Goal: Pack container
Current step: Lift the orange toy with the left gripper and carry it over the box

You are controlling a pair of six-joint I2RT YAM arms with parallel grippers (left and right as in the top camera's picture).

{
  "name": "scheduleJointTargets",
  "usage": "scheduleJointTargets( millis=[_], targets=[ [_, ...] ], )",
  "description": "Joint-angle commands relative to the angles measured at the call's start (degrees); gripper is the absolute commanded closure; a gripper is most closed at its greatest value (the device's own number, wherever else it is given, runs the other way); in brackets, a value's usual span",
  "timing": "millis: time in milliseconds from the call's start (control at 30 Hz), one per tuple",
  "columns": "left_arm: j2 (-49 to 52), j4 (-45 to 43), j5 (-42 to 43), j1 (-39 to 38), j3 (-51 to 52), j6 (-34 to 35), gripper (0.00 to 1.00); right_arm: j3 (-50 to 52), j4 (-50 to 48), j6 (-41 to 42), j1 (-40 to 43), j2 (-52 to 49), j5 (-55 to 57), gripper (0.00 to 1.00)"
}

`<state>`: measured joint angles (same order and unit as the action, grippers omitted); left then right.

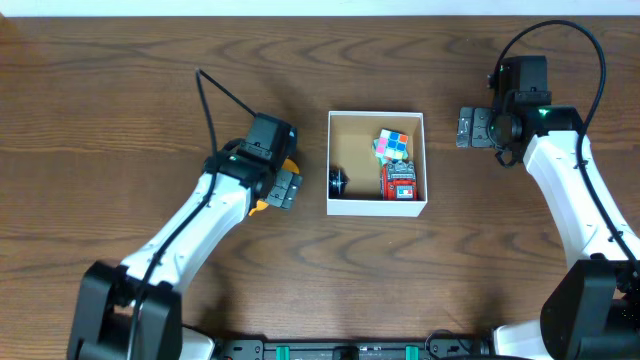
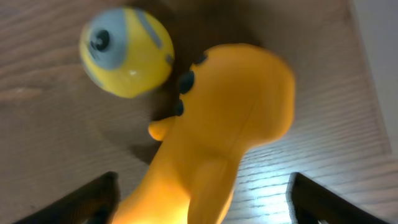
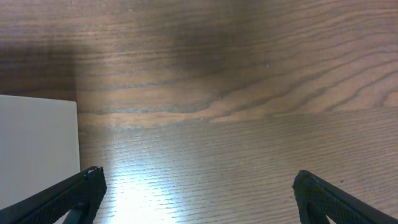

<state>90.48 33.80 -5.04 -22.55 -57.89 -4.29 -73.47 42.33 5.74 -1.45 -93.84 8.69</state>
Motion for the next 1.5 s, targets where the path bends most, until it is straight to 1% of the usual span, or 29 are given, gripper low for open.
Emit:
scheduleJointTargets(
  millis=[0,33,167,200,233,267,300,333,367,400,533,667,733,933,1000,1133,1167,1300,1367,1467],
  targets=[
    [2.1,-0.1,-1.3,0.1,-0.5,-1.0,0.48,-0.9,0.0,-0.5,0.2,0.7,0.5,0.01],
    [2.3,0.0,-1.3,0.1,-0.5,-1.0,0.55,-0.9,0.0,-0.5,0.2,0.7,0.5,0.01],
    [2.4,0.0,-1.2,0.1,-0.5,-1.0,0.56,-0.9,0.0,-0.5,0.2,0.7,0.5,0.01],
    [2.4,0.0,-1.3,0.1,-0.5,-1.0,0.57,-0.9,0.0,-0.5,0.2,0.7,0.5,0.01],
    [2.4,0.1,-1.3,0.1,-0.5,-1.0,0.6,-0.9,0.0,-0.5,0.2,0.7,0.5,0.01],
    [2.4,0.2,-1.2,0.1,-0.5,-1.0,0.66,-0.9,0.0,-0.5,0.2,0.7,0.5,0.01],
    [2.4,0.3,-1.2,0.1,-0.5,-1.0,0.75,-0.9,0.0,-0.5,0.2,0.7,0.5,0.01],
    [2.4,0.6,-1.2,0.1,-0.5,-1.0,0.86,-0.9,0.0,-0.5,0.2,0.7,0.5,0.01],
    [2.3,0.9,-1.2,0.1,-0.5,-1.0,0.92,-0.9,0.0,-0.5,0.2,0.7,0.5,0.01],
    [2.3,1.2,-1.2,0.1,-0.5,-1.0,0.94,-0.9,0.0,-0.5,0.2,0.7,0.5,0.01],
    [1.6,2.6,-1.2,0.1,-0.5,-1.0,0.94,-0.9,0.0,-0.5,0.2,0.7,0.5,0.01],
    [-1.6,3.0,-1.3,0.1,-0.8,-1.0,0.94,-0.9,0.0,-0.5,0.2,0.7,0.5,0.01],
    [-4.3,3.2,-1.3,0.1,-1.2,-1.0,0.94,-0.9,0.0,-0.5,0.2,0.7,0.5,0.01],
    [-15.2,3.1,-1.0,-0.1,-2.5,3.6,0.94,-0.9,0.0,-0.5,0.2,0.7,0.5,0.01],
    [-19.2,2.5,0.9,-0.6,-2.7,5.9,0.94,-0.9,0.0,-0.5,0.2,0.7,0.5,0.01],
    [-25.6,-1.9,12.2,-2.5,-2.7,11.4,0.94,-0.9,0.0,-0.5,0.2,0.7,0.5,0.01],
    [-26.7,-3.2,13.9,-3.2,-2.7,13.5,0.94,-0.9,0.0,-0.5,0.2,0.7,0.5,0.01],
    [-28.1,-8.0,14.9,-7.0,-2.7,22.7,0.94,-0.9,0.0,-0.5,0.2,0.7,0.5,0.01],
    [-27.4,-10.4,14.9,-9.3,-2.7,26.4,0.94,-0.9,0.0,-0.5,0.2,0.7,0.5,0.01],
    [-25.4,-13.8,13.8,-12.1,-2.7,30.3,0.94,-0.9,0.0,-0.5,0.2,0.7,0.5,0.01]
  ],
)
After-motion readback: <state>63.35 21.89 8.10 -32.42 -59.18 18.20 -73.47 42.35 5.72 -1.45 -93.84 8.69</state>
